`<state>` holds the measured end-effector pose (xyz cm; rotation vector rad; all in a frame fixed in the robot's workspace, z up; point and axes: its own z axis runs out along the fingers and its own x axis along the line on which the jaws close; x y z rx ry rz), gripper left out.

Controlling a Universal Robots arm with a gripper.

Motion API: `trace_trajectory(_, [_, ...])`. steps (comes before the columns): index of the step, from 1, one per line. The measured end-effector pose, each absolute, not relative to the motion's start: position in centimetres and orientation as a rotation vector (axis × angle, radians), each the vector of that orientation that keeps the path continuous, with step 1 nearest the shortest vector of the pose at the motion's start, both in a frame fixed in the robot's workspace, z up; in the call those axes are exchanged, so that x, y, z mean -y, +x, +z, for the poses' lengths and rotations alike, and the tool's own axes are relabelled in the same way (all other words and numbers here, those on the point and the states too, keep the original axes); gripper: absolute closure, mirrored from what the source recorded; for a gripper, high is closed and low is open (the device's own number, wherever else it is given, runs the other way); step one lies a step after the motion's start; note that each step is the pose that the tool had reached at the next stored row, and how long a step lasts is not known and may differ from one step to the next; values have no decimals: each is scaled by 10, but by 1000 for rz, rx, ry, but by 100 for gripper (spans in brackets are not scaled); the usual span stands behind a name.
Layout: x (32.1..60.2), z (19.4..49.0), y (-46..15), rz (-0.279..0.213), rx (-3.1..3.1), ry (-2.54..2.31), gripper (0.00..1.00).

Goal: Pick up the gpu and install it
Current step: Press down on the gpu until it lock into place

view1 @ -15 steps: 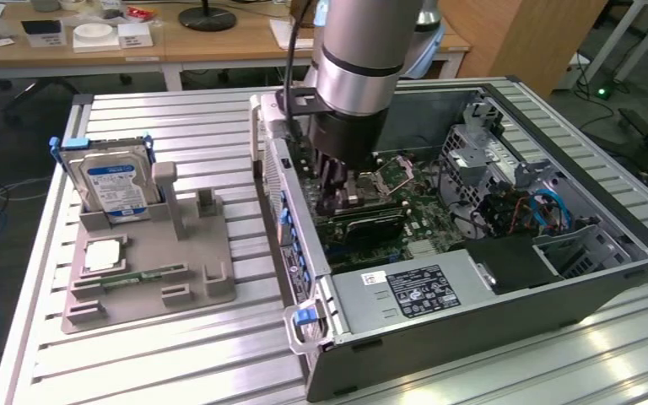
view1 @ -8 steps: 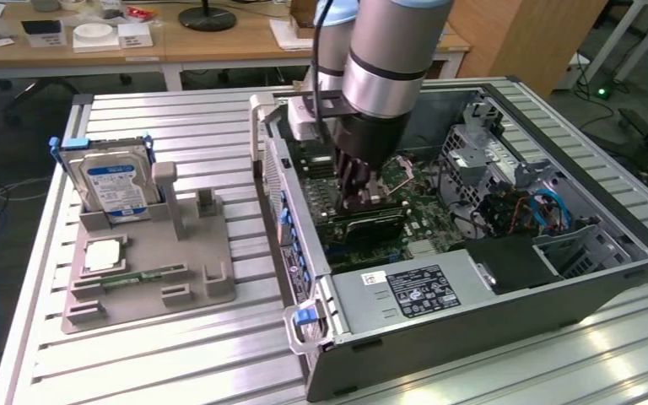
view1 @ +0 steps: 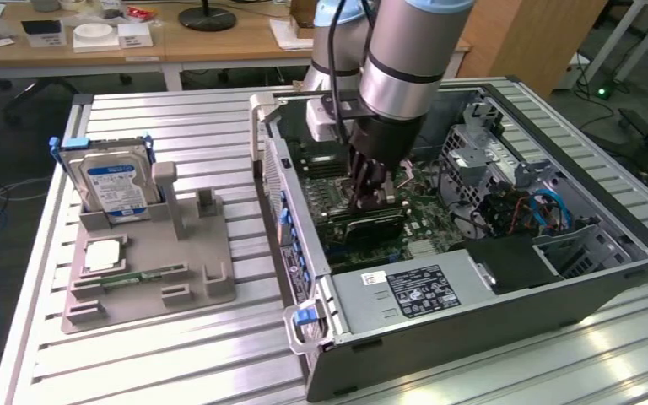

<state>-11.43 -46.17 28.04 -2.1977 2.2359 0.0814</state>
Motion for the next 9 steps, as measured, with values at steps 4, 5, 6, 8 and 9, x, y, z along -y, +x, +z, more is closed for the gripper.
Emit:
trace_trajectory(4, [463, 273, -114, 81, -2234, -2199, 89])
trace_trajectory(5, [463, 272, -113, 81, -2226, -2208, 89])
trace_trajectory(6, [463, 271, -113, 81, -2214, -2221, 89])
trace_trajectory(8, [463, 271, -113, 81, -2200, -2235, 89])
trace_trajectory(9, [463, 271, -113, 81, -2199, -2237, 89])
